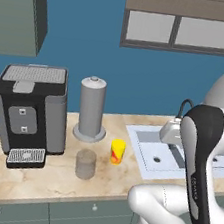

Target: Place the cup in the left basin and the glass cup in the right basin of the sink.

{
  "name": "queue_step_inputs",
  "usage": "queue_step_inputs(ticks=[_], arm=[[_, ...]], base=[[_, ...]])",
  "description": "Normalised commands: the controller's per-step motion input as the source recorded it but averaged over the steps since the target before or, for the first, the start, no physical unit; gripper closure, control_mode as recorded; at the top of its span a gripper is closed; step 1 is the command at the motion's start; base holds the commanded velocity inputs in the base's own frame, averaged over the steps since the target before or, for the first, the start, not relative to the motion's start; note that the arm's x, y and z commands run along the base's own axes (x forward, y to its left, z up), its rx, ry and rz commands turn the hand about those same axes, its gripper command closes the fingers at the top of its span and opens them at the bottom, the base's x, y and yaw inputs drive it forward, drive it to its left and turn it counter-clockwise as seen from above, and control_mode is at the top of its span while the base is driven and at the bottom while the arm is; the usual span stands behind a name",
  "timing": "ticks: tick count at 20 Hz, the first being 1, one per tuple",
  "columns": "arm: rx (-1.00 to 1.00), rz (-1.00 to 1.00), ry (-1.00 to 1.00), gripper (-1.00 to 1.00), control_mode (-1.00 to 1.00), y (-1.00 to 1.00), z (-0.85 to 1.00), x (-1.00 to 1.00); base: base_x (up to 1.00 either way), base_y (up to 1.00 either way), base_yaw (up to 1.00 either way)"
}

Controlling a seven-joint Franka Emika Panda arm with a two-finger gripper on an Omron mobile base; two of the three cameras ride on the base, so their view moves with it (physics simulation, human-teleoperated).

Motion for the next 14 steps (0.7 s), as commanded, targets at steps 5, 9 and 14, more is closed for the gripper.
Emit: queue_step_inputs(ticks=[5,9,14], arm=[[0.00,0.00,0.00,-1.00,1.00,0.00,0.00,0.00],[0.00,0.00,0.00,-1.00,1.00,0.00,0.00,0.00],[0.00,0.00,0.00,-1.00,1.00,0.00,0.00,0.00]], base=[[0.28,0.01,0.00],[0.35,0.02,0.00],[0.28,0.14,0.00]])
